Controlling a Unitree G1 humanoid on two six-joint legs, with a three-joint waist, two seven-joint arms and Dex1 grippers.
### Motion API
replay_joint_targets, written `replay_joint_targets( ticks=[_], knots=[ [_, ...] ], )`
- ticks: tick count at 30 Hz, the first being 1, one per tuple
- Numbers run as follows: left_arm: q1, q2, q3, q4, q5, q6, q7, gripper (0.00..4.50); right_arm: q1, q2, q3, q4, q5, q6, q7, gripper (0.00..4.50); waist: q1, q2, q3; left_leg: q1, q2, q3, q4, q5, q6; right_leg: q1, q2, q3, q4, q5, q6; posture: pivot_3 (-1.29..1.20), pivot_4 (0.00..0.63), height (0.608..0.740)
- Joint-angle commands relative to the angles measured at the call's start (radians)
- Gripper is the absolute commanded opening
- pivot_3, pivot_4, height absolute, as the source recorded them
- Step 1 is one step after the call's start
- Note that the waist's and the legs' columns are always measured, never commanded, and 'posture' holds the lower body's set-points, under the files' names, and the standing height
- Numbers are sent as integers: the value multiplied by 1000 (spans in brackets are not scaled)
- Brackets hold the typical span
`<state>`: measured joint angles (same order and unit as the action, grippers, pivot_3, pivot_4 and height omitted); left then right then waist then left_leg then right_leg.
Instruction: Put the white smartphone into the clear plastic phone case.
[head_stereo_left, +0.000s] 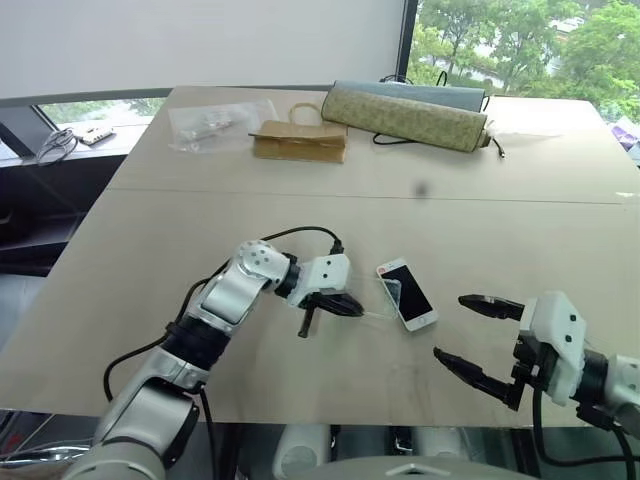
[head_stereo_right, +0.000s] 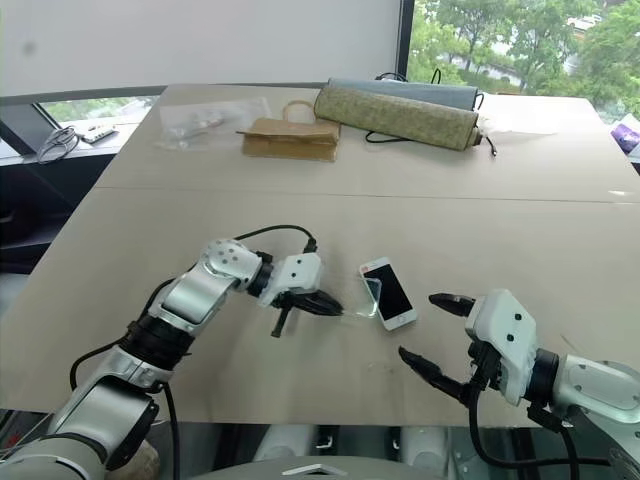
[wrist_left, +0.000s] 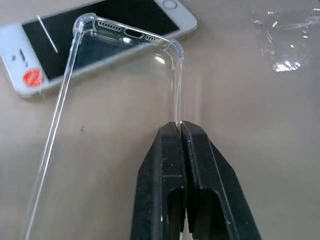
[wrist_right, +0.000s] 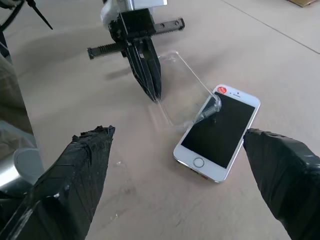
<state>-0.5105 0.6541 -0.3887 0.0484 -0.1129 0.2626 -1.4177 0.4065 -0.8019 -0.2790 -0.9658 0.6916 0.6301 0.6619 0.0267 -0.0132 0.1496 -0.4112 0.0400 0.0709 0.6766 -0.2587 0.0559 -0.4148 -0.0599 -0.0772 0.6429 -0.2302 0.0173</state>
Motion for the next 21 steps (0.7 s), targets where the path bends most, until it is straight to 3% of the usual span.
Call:
replay_joint_targets(
  ticks=[1,15,18,20,21],
  knots=[
    [48,87,47,-91,-39,54,-36,28,0,-5,-3,-30,20,7,-7,4500,-7,0,0,0,0,0,0,0,0,0,0,0,0,0,0,0,150,740],
    [39,28,55,-145,-79,163,68,28,-68,-9,61,5,-26,43,-43,4500,-8,-1,1,-1,-1,0,2,0,0,0,-1,0,0,0,0,0,150,740],
    [47,43,57,-180,-102,195,49,791,-131,-5,111,38,-51,110,-111,4500,-12,-1,1,-1,-1,0,2,0,0,0,-1,0,0,0,0,0,150,740],
    [61,58,84,-212,-126,195,48,1819,-192,15,152,71,-49,154,-149,4500,-12,-1,1,-1,-1,0,2,0,0,0,-1,0,0,0,0,0,150,740],
    [73,65,110,-232,-150,199,48,1819,-219,24,181,84,-59,168,-164,4500,-11,-1,1,-1,-1,0,2,0,0,0,-2,0,0,0,0,0,150,740]
  ],
)
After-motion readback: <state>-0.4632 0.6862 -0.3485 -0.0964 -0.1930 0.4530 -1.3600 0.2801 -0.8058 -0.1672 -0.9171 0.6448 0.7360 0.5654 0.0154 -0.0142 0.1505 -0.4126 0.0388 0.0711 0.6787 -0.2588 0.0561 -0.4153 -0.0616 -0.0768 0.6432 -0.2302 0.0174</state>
